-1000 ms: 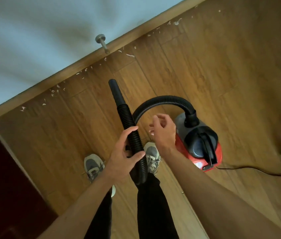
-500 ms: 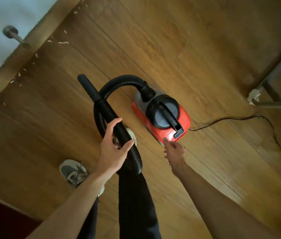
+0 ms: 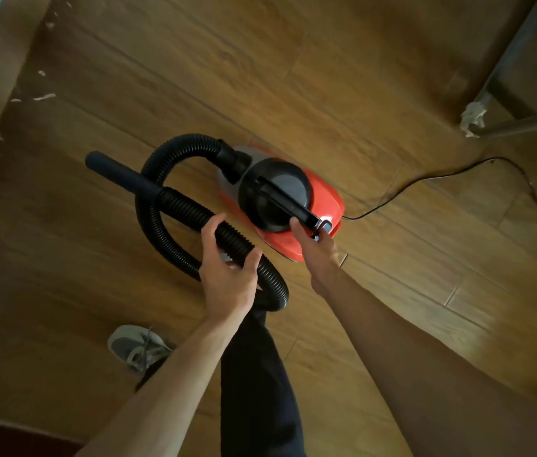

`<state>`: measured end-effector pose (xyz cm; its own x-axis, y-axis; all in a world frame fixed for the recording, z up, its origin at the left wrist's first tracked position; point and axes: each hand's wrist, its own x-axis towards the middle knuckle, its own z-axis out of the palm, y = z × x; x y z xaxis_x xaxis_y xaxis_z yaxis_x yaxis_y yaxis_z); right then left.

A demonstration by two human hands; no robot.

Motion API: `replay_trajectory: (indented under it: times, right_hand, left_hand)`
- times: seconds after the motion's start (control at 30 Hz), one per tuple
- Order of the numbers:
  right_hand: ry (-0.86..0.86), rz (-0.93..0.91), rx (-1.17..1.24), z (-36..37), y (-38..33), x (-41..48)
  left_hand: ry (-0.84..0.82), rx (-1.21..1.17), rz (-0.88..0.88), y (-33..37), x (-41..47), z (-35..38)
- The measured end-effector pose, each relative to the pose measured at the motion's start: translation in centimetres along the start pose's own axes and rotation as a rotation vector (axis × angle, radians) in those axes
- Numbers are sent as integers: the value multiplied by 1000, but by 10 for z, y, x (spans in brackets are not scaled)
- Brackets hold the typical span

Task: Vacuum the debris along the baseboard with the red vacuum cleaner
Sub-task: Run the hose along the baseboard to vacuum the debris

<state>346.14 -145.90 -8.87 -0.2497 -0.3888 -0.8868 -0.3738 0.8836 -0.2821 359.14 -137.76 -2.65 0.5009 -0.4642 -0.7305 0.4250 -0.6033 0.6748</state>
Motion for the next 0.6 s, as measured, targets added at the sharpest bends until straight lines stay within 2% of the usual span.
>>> replay_trajectory:
  times: [0.13,0.3,0.6]
  right_hand:
    - [-47,48,169,1,5,7]
    - [-70,33,258,6,6,10]
    - [-111,12,288,9,5,6]
  left_hand:
    - [20,-3,9,-5,2,6]
    - [22,6,0,-8,3,3]
    - [17,39,-3,-7,-3,0]
